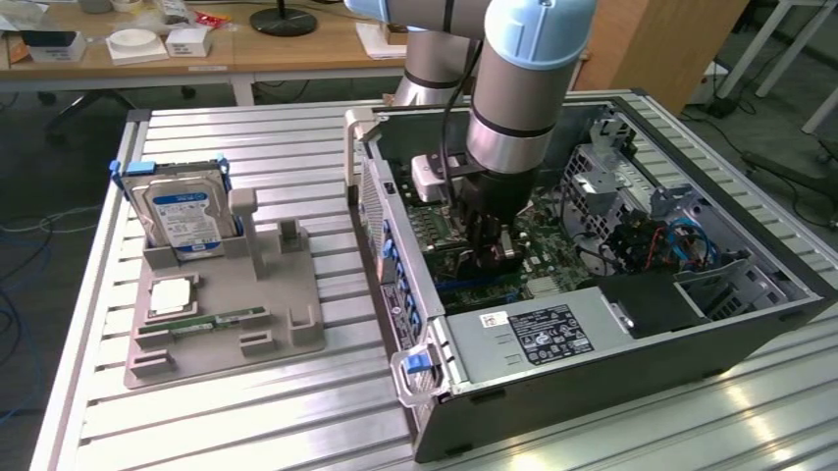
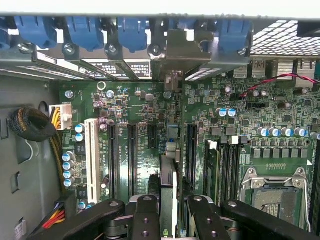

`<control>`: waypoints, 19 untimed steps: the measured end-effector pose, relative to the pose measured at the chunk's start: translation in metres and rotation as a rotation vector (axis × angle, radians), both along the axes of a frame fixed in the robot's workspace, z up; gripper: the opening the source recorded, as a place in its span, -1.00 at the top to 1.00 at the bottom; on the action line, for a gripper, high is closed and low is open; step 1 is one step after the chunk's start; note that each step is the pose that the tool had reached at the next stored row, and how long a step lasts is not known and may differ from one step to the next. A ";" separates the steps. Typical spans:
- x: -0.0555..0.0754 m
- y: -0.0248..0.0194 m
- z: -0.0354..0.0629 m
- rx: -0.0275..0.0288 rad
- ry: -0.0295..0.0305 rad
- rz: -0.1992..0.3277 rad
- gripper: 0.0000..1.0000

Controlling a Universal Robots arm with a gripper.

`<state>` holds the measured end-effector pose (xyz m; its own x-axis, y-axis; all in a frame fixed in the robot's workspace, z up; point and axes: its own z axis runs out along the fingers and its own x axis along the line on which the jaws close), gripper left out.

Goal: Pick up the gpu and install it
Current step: 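Insert the gpu into the slot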

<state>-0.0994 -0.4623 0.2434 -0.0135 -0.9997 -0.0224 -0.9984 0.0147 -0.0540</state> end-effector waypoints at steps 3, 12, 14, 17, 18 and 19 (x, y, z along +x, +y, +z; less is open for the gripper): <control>0.000 0.0001 -0.0001 0.0001 0.0000 0.002 0.47; 0.000 0.0001 -0.0015 0.0002 0.0000 0.004 0.47; 0.000 0.0001 -0.0020 0.0004 -0.0001 0.004 0.47; 0.000 0.0001 -0.0022 0.0003 0.0000 0.004 0.47; 0.000 0.0001 -0.0022 0.0002 0.0000 0.004 0.47; 0.000 0.0001 -0.0023 0.0002 0.0000 0.004 0.47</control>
